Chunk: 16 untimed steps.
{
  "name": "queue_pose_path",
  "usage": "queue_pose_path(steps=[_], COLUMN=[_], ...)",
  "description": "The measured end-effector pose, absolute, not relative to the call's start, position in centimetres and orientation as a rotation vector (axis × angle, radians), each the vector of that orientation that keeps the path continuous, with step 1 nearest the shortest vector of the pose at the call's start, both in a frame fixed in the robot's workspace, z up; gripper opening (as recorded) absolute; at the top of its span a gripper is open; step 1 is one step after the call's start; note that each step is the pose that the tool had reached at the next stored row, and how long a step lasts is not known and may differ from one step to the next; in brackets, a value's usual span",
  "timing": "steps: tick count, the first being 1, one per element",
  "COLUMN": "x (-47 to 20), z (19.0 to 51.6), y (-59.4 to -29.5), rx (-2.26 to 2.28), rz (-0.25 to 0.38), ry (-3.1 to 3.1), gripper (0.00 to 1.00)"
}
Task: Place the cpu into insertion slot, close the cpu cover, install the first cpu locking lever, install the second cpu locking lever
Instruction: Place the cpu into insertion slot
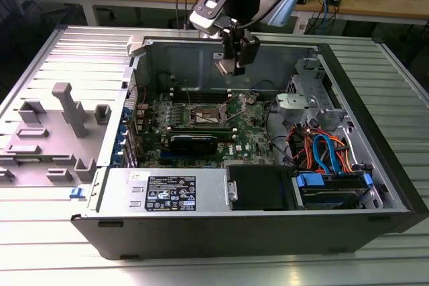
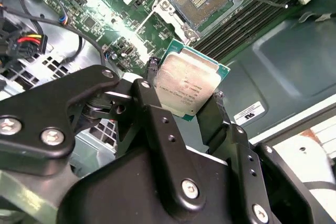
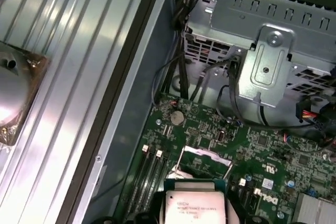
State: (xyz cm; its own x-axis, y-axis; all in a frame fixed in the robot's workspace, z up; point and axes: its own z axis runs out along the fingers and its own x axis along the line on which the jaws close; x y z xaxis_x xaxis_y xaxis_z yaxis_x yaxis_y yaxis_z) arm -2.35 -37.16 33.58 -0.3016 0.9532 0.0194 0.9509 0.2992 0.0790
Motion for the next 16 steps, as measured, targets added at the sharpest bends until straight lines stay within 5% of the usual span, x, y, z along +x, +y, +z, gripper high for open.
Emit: queue_pose_path(steps=[16], x=[-2.35], z=[33.4], y=[-37.17], rx=[2.059], rz=[0.111], ry=[2.32], gripper=[0.54])
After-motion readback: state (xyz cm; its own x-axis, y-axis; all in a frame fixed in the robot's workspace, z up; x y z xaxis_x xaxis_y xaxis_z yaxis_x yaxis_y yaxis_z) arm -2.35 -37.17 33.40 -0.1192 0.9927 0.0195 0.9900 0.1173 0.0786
